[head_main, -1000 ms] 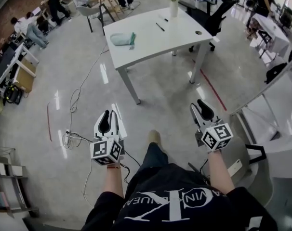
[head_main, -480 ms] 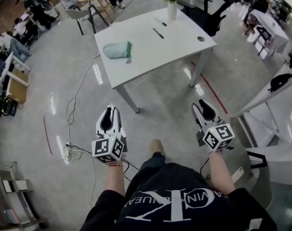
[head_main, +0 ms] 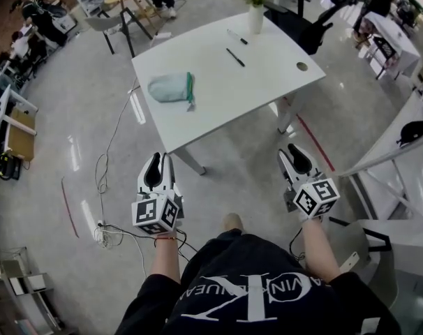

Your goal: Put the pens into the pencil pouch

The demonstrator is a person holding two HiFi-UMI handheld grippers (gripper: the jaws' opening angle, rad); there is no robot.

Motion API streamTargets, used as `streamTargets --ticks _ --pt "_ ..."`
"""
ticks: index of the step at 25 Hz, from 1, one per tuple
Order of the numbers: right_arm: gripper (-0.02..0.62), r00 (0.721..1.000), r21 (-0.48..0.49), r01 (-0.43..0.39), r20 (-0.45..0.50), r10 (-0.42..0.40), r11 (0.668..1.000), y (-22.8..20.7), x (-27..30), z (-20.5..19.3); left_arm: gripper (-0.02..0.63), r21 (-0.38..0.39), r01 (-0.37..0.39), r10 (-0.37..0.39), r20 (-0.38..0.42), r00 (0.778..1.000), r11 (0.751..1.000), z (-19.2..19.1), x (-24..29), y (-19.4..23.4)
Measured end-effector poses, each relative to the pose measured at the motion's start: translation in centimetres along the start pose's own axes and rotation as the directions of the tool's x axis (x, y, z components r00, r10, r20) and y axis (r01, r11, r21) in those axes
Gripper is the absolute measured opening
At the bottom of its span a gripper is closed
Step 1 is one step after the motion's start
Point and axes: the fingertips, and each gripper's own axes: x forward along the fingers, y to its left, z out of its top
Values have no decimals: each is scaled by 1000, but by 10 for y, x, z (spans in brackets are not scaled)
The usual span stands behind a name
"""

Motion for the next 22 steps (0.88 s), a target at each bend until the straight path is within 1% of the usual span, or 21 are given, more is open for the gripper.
streamTargets --ticks 4,10,16,19,22 --pt "156 1000 -2 0 -3 0 1000 0 29 1 87 -3 15 -15 3 1000 1000 2 27 13" --pt "156 999 -3 4 -32 -4 1000 -5 54 -7 87 -11 30 -30 -8 1000 999 -4 54 19" --pt "156 999 -13 -7 -34 6 1000 -25 85 5 87 -16 29 -29 -3 1000 999 -3 85 23" --pt "156 999 -9 -23 -44 23 1000 -38 110 8 87 -16 13 -13 -3 1000 1000 0 104 27" --pt "156 996 -11 -53 -69 52 999 -52 142 13 87 -31 -24 24 -6 1000 999 5 129 35"
